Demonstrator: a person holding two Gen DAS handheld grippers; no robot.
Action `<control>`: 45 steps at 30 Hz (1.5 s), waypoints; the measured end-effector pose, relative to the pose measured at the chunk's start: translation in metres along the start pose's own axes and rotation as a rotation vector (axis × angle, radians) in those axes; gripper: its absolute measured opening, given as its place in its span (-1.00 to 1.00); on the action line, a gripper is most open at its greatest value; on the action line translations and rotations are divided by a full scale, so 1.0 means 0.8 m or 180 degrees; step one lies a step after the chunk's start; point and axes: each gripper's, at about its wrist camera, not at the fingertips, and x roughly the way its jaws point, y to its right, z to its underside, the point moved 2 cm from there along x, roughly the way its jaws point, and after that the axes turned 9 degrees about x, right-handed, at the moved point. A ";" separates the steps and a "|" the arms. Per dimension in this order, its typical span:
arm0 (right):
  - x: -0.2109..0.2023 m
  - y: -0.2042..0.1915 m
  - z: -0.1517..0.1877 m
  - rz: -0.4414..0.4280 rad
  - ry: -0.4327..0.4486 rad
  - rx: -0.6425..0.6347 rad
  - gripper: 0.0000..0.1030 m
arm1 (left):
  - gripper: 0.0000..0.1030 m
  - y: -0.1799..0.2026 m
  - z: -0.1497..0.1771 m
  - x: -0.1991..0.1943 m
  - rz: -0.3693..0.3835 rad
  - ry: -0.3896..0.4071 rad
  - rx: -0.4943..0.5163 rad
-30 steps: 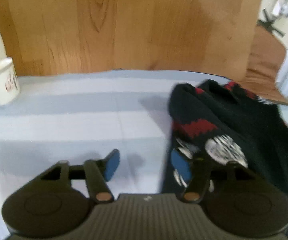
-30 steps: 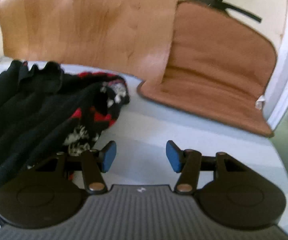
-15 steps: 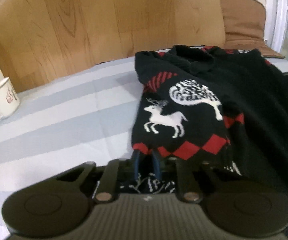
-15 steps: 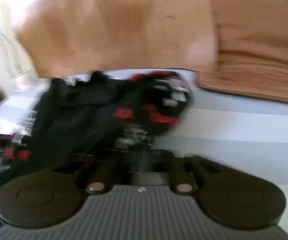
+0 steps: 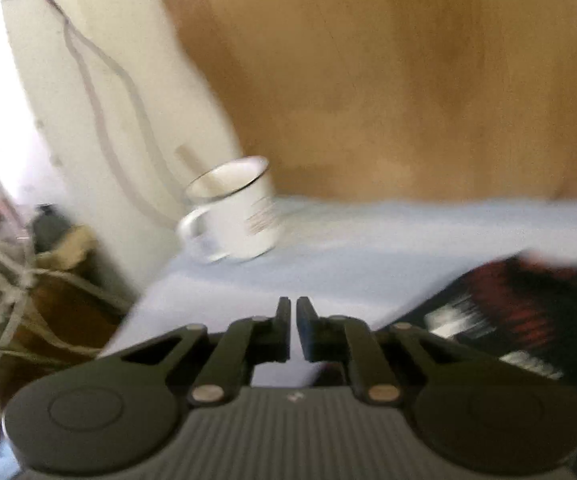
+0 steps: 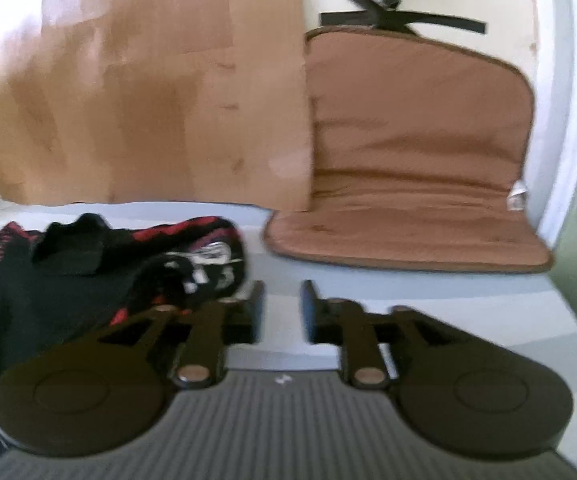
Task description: Fold small clothes
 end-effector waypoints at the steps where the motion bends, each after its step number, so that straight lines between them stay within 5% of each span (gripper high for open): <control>1: 0.001 -0.006 0.002 -0.0064 -0.0010 -0.0025 0.01 | -0.85 0.009 -0.004 -0.014 0.0140 0.0104 0.0010; 6: 0.025 -0.036 0.011 -0.0156 -0.0059 -0.0281 0.04 | -0.77 0.121 -0.010 -0.071 0.1350 0.0283 0.0613; 11: 0.038 -0.038 0.021 -0.0197 -0.0036 -0.0293 0.08 | -0.77 0.231 -0.002 -0.065 0.1962 0.0059 0.1125; 14: 0.044 -0.031 0.029 -0.0200 -0.0044 -0.0264 0.08 | -0.77 0.272 -0.017 -0.031 0.1993 -0.0077 0.1143; 17: 0.050 -0.019 0.033 -0.0263 -0.0061 -0.0061 0.08 | -0.76 0.283 -0.060 0.004 0.1968 0.0100 0.0856; 20: 0.062 -0.010 0.031 -0.0328 -0.0078 0.0190 0.08 | -0.57 0.273 -0.109 0.045 0.1692 0.0262 0.0171; 22: 0.062 -0.005 0.028 -0.0369 -0.0053 0.0341 0.08 | -0.32 0.254 -0.124 0.073 0.1563 0.0120 -0.0485; 24: 0.057 -0.003 0.029 -0.0406 -0.0052 0.0405 0.08 | -0.32 0.235 -0.120 0.085 0.1828 -0.0065 -0.0966; 26: 0.051 0.001 0.034 -0.0445 -0.0071 0.0434 0.08 | -0.28 0.223 -0.109 0.078 0.2027 -0.0061 -0.1060; 36: -0.009 0.041 0.070 -0.0825 -0.0319 0.0852 0.08 | -0.07 0.252 -0.020 -0.052 0.2651 0.0260 -0.0134; 40: -0.025 0.015 0.088 -0.0915 -0.0517 0.0706 0.07 | -0.03 0.288 -0.003 -0.065 0.2585 0.0374 0.0247; 42: -0.029 -0.004 0.097 -0.0857 -0.0481 0.0501 -0.19 | -0.01 0.289 0.012 -0.053 0.2446 0.0479 0.0465; 43: -0.030 -0.016 0.101 -0.0690 -0.0442 0.0311 -0.79 | -0.01 0.294 0.014 -0.054 0.2370 0.0443 0.0549; 45: -0.035 -0.023 0.097 -0.0559 -0.0434 0.0205 -0.89 | 0.05 0.291 0.008 -0.038 0.2429 0.0505 0.0569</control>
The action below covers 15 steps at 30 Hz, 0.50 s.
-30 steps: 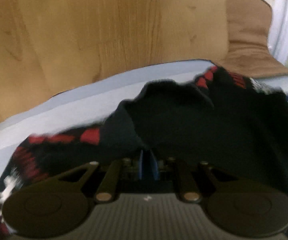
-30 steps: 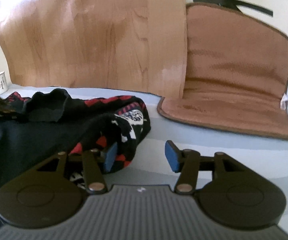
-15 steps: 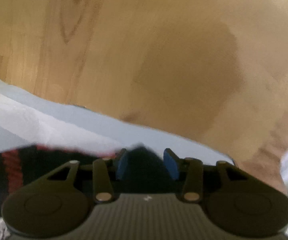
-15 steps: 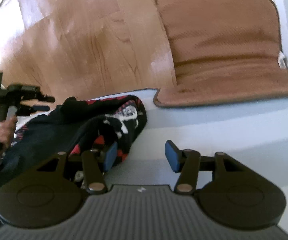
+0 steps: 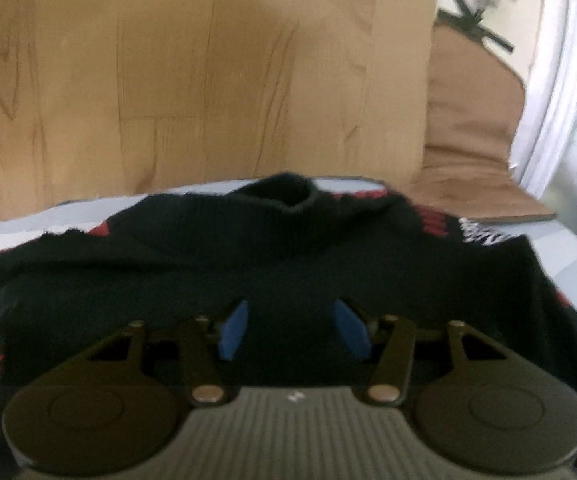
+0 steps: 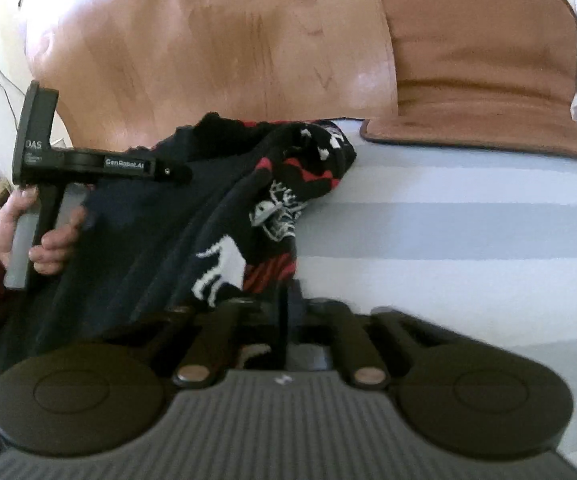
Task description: Fold small clothes
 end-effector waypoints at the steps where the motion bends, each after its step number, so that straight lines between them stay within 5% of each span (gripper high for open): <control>1: -0.008 0.003 -0.004 0.0082 0.0063 -0.0004 -0.89 | 0.07 0.000 0.002 -0.002 -0.0020 0.0010 -0.0003; 3: -0.031 0.010 -0.015 0.0465 0.0270 -0.0207 -0.89 | 0.10 -0.004 0.001 -0.004 -0.0038 0.0001 -0.0061; 7: -0.081 0.053 -0.043 0.1920 0.0813 -0.0836 -0.89 | 0.15 -0.012 0.000 0.002 -0.0001 -0.0058 -0.0164; 9: -0.096 0.098 -0.059 0.2476 0.0878 -0.0819 -0.86 | 0.19 -0.010 0.000 0.003 0.0004 -0.0067 -0.0154; 11: -0.093 0.137 -0.068 0.2836 0.0671 -0.0586 -0.62 | 0.22 -0.009 -0.001 0.002 -0.0010 -0.0080 -0.0125; 13: -0.099 0.149 -0.073 0.2530 0.0631 -0.0236 -0.26 | 0.23 -0.010 -0.002 0.006 -0.0006 -0.0101 -0.0101; 15: -0.103 0.135 -0.078 0.1986 0.0803 -0.0027 -0.17 | 0.23 -0.014 -0.006 0.009 0.0011 -0.0136 -0.0115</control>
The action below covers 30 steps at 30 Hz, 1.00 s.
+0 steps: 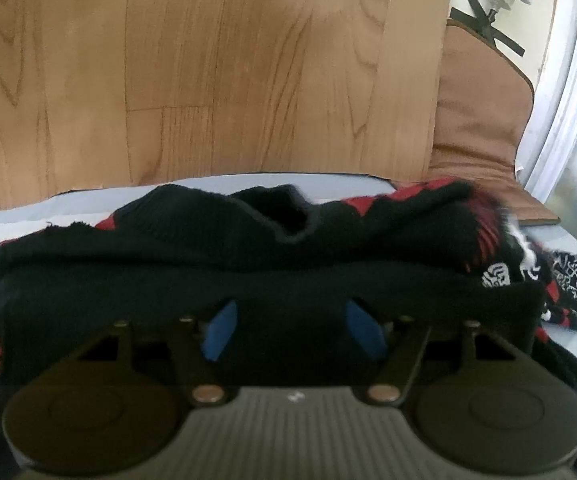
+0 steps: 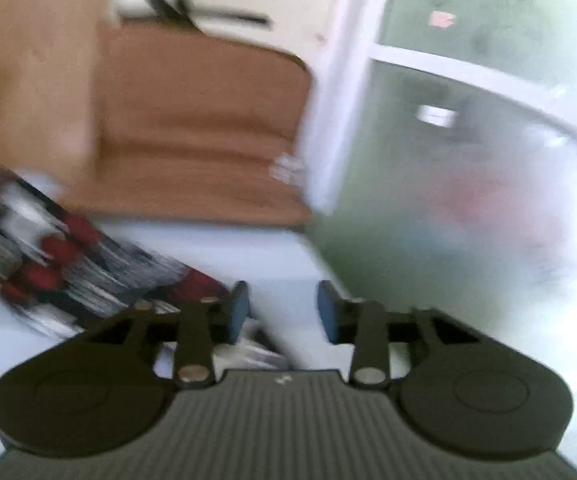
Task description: Fold small clothes
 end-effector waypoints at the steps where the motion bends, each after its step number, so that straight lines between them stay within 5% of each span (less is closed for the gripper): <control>1: -0.004 -0.013 -0.003 -0.0190 0.0028 0.0025 -0.17 | 0.23 -0.002 -0.004 0.003 -0.0006 -0.0017 -0.0007; 7: -0.005 -0.126 -0.005 -0.1244 0.0056 -0.0276 -0.17 | 0.02 -0.023 -0.056 0.056 -0.0116 -0.0205 -0.0182; 9: -0.003 -0.155 -0.001 -0.1605 -0.0053 -0.0251 -0.17 | 0.06 -0.033 -0.078 0.086 -0.0363 -0.0225 -0.0271; 11: 0.002 -0.188 0.009 -0.1820 -0.0204 -0.0237 -0.17 | 0.06 -0.047 -0.089 0.107 -0.0614 -0.0270 -0.0463; 14: -0.013 -0.203 0.033 -0.1985 -0.0410 -0.0296 -0.16 | 0.09 -0.058 -0.090 0.104 -0.0532 -0.0262 -0.0689; 19: -0.037 -0.166 0.059 -0.2176 -0.0527 -0.0205 -0.07 | 0.41 -0.052 -0.043 0.017 -0.0103 -0.0249 -0.0444; 25: -0.066 -0.134 0.099 -0.2513 -0.0899 0.0145 -0.07 | 0.72 -0.016 0.073 -0.151 0.0444 -0.0069 -0.0066; 30: -0.082 -0.132 0.124 -0.2653 -0.1100 0.0302 -0.07 | 0.85 0.003 0.147 -0.248 0.0567 0.0070 -0.0460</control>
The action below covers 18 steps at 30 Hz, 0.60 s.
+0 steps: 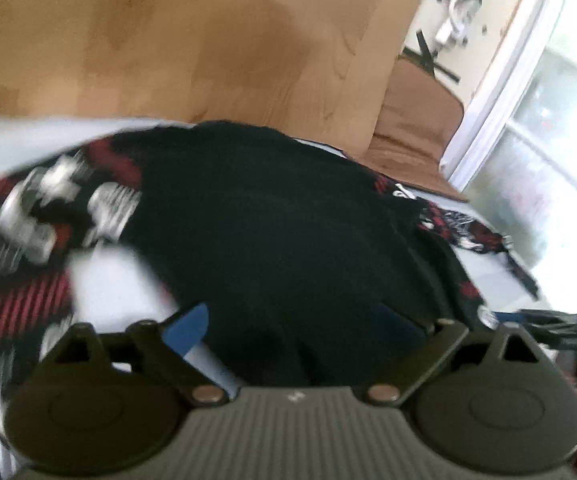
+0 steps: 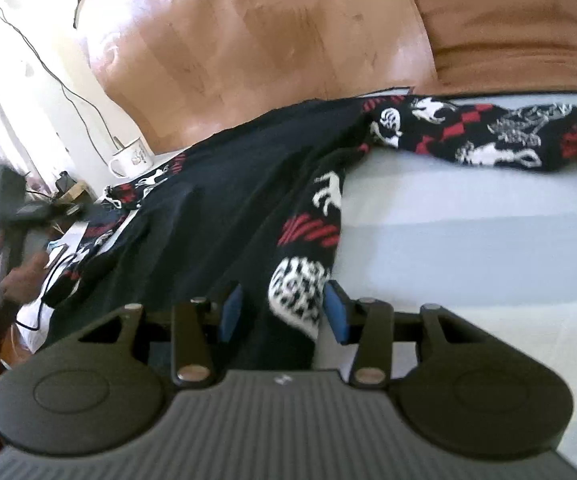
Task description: Fold small clothes
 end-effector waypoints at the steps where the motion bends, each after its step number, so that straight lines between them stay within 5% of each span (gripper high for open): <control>1: -0.001 -0.002 0.003 0.0029 0.0003 -0.0003 -0.07 | 0.85 0.004 0.016 -0.016 -0.0033 0.0032 -0.0070; 8: -0.016 -0.011 0.024 0.0053 0.0035 -0.0013 -0.06 | 0.78 0.024 0.085 -0.057 -0.0092 -0.0088 -0.0343; 10: -0.023 -0.013 0.032 0.0087 0.0110 -0.0006 -0.53 | 0.37 0.043 0.099 -0.052 -0.0205 -0.0152 -0.0240; 11: -0.022 -0.017 0.036 0.0145 0.0112 -0.0023 -0.82 | 0.00 0.055 0.102 -0.051 -0.0339 -0.0150 -0.0095; 12: -0.024 -0.021 0.040 0.0203 0.0141 -0.0019 -0.83 | -0.56 0.062 0.107 -0.052 -0.0433 -0.0223 0.0087; 13: -0.028 -0.024 0.042 0.0236 0.0183 -0.0008 -0.83 | -0.81 0.068 0.106 -0.051 -0.0500 -0.0274 0.0145; 18: -0.090 -0.043 0.044 0.0401 0.0473 -0.0004 -0.89 | -0.84 0.040 0.101 -0.099 -0.0287 -0.0133 -0.0202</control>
